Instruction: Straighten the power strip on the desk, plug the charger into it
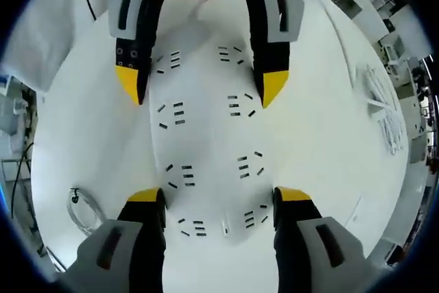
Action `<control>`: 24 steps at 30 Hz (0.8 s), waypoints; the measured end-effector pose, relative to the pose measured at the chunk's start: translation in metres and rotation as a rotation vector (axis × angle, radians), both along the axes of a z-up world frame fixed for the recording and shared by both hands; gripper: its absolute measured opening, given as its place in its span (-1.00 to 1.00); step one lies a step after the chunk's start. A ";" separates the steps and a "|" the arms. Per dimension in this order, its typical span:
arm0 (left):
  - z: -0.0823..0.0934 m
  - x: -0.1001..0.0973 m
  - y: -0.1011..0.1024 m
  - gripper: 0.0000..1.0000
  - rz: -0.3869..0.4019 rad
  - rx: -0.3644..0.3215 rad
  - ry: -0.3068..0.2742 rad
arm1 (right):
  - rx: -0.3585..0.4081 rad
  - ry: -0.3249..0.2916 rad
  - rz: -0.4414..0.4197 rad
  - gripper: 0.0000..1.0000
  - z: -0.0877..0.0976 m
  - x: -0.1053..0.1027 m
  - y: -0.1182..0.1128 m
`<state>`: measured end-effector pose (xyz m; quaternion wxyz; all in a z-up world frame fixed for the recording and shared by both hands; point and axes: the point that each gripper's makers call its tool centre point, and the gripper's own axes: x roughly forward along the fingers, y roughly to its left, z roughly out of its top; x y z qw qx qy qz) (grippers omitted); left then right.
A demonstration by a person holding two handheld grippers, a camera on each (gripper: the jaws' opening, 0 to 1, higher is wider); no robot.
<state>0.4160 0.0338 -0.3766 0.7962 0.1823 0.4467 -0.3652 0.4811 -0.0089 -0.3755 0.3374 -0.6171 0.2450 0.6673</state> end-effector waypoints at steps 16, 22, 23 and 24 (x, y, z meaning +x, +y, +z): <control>0.000 -0.001 -0.001 0.44 -0.033 0.007 0.005 | 0.028 0.011 -0.048 0.25 0.001 -0.007 -0.002; 0.000 -0.003 0.000 0.44 -0.073 0.017 0.011 | 0.026 0.012 -0.089 0.25 0.001 -0.011 -0.004; 0.000 -0.004 0.000 0.44 -0.083 0.022 0.013 | 0.024 0.011 -0.098 0.25 0.000 -0.012 -0.004; 0.000 -0.004 0.000 0.44 -0.090 0.025 0.015 | 0.023 0.011 -0.107 0.25 0.000 -0.014 -0.004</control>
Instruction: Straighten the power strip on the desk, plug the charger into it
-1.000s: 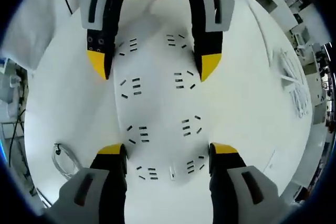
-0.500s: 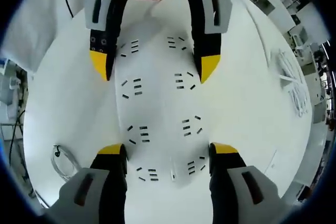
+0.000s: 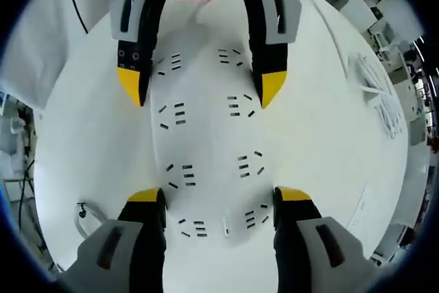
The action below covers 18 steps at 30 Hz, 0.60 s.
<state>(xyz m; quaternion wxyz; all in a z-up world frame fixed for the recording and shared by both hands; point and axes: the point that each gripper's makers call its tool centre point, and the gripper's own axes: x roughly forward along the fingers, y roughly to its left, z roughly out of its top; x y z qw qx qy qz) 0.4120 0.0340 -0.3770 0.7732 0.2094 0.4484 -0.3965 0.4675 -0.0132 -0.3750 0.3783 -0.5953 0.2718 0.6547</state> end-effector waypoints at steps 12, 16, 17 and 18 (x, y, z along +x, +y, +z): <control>-0.001 0.000 0.005 0.44 -0.095 -0.010 -0.005 | 0.014 0.007 -0.120 0.25 -0.001 -0.007 -0.004; -0.002 0.001 0.005 0.43 -0.119 -0.007 -0.003 | 0.004 0.004 -0.158 0.25 -0.002 -0.010 -0.005; -0.002 0.001 0.007 0.43 -0.130 -0.009 -0.004 | 0.000 0.002 -0.171 0.25 -0.002 -0.011 -0.006; -0.002 0.001 0.008 0.43 -0.146 -0.012 -0.005 | -0.004 0.001 -0.184 0.25 -0.002 -0.012 -0.006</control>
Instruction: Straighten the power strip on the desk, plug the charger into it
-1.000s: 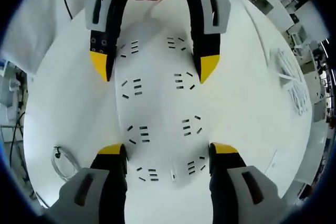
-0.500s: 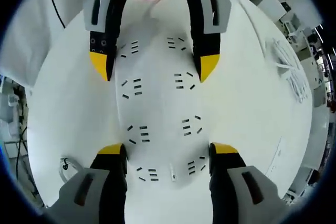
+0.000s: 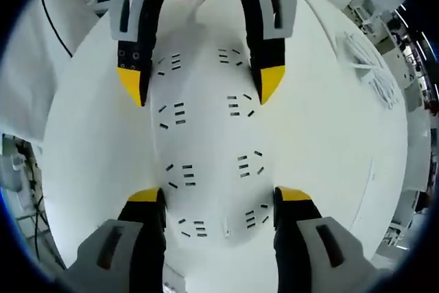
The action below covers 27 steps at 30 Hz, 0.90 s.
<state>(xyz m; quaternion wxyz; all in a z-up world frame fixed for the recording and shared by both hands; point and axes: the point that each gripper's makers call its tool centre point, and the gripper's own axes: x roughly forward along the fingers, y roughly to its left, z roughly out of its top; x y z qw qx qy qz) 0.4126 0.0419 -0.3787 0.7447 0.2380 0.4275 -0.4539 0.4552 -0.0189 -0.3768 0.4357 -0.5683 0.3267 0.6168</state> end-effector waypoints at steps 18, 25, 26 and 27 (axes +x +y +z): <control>0.002 -0.003 0.003 0.42 -0.112 0.015 0.003 | 0.032 0.000 -0.161 0.25 0.002 -0.009 -0.003; 0.003 -0.004 0.001 0.42 -0.129 0.020 0.003 | 0.042 0.001 -0.209 0.25 0.004 -0.016 -0.006; 0.003 -0.004 0.001 0.42 -0.131 0.021 0.004 | 0.040 0.001 -0.216 0.25 0.004 -0.018 -0.007; 0.004 -0.004 0.001 0.41 -0.134 0.022 0.005 | 0.038 0.000 -0.224 0.25 0.004 -0.019 -0.007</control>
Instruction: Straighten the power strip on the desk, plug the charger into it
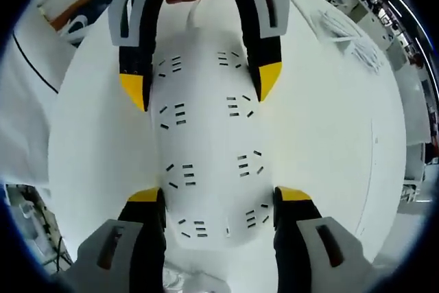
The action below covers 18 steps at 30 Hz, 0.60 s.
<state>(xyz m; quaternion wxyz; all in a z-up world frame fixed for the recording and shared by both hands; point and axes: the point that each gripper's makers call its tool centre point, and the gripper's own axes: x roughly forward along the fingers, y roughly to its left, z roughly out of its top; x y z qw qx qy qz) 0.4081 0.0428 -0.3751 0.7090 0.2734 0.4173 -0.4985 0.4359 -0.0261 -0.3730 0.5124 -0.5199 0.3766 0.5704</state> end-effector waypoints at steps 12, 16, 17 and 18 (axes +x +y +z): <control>0.001 -0.004 -0.002 0.41 -0.049 0.009 0.003 | -0.021 -0.004 -0.088 0.25 0.001 -0.015 -0.006; 0.000 -0.007 -0.002 0.40 -0.066 0.011 0.003 | -0.009 -0.004 -0.104 0.25 0.001 -0.017 -0.007; 0.000 -0.008 -0.002 0.40 -0.071 0.013 0.003 | -0.006 -0.004 -0.108 0.25 0.002 -0.018 -0.008; 0.000 -0.008 -0.002 0.40 -0.075 0.016 0.003 | -0.004 -0.004 -0.112 0.25 0.002 -0.019 -0.008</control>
